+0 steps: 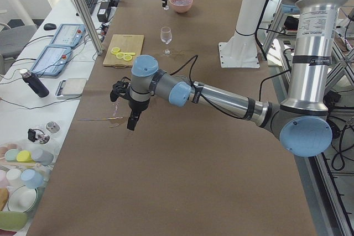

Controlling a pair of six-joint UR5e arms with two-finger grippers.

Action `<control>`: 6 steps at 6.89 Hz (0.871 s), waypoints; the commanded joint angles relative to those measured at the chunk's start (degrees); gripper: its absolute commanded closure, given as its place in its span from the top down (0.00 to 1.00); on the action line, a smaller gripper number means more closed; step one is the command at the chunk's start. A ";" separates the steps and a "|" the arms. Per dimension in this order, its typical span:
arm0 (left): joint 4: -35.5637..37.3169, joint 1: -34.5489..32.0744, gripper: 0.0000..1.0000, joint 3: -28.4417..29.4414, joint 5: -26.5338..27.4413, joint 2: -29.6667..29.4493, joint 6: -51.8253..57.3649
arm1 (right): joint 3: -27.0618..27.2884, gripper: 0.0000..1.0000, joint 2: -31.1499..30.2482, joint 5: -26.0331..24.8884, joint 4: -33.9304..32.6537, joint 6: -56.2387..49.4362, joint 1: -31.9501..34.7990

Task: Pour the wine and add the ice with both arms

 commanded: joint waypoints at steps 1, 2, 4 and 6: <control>0.06 -0.03 0.98 0.47 -0.01 0.01 -0.54 | -2.50 0.00 2.25 -5.48 4.81 5.65 -4.83; 0.06 -0.03 0.98 1.43 -0.01 0.01 -0.54 | -3.21 0.00 2.86 -7.59 6.33 7.25 -6.51; 0.06 -0.03 0.98 1.79 -0.01 -0.08 -0.54 | -7.68 0.00 8.11 -11.47 6.43 10.50 -10.11; 0.06 -0.03 0.98 1.88 -0.01 -0.08 -0.54 | -7.79 0.00 7.79 -11.92 6.34 10.34 -10.39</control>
